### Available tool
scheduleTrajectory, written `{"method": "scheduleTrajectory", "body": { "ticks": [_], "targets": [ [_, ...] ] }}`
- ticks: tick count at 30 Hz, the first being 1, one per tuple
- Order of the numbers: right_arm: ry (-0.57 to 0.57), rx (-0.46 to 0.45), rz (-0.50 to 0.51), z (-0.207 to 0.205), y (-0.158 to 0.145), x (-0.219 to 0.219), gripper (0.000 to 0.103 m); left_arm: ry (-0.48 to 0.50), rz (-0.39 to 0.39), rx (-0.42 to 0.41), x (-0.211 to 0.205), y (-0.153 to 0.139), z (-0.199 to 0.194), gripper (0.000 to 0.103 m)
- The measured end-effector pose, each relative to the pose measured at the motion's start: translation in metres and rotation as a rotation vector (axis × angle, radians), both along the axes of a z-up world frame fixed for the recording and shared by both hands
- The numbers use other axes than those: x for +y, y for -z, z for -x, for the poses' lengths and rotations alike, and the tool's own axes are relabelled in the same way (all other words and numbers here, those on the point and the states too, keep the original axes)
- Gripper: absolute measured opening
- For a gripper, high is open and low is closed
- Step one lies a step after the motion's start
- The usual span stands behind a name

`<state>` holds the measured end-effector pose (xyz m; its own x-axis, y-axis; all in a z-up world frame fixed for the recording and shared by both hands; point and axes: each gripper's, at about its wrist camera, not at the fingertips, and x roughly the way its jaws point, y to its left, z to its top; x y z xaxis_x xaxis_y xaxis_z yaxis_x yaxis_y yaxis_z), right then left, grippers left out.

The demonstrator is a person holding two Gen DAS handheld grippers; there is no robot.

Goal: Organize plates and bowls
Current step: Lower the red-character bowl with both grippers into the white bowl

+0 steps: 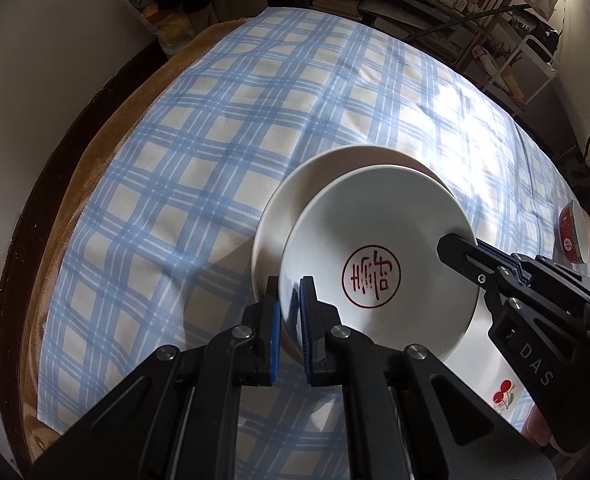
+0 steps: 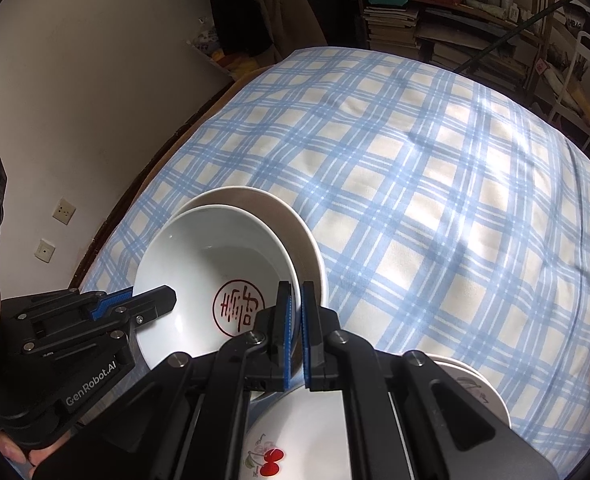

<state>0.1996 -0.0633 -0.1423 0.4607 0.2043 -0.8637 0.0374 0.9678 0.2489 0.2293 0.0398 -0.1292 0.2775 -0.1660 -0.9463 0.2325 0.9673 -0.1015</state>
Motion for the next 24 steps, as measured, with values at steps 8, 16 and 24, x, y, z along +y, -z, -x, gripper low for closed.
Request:
{"method": "scheduleTrajectory", "body": {
  "ticks": [8, 16, 24],
  "targets": [
    [0.008, 0.002, 0.007, 0.000, 0.000, 0.001, 0.006, -0.002, 0.014, -0.001, 0.002, 0.002, 0.001, 0.008],
    [0.008, 0.004, 0.020, 0.001, 0.000, 0.000, 0.006, -0.010, 0.021, -0.031, 0.004, -0.006, 0.005, 0.009],
    [0.014, 0.006, 0.016, 0.003, 0.000, 0.002, 0.006, -0.014, 0.038, -0.035, 0.008, -0.008, 0.005, 0.008]
  ]
}}
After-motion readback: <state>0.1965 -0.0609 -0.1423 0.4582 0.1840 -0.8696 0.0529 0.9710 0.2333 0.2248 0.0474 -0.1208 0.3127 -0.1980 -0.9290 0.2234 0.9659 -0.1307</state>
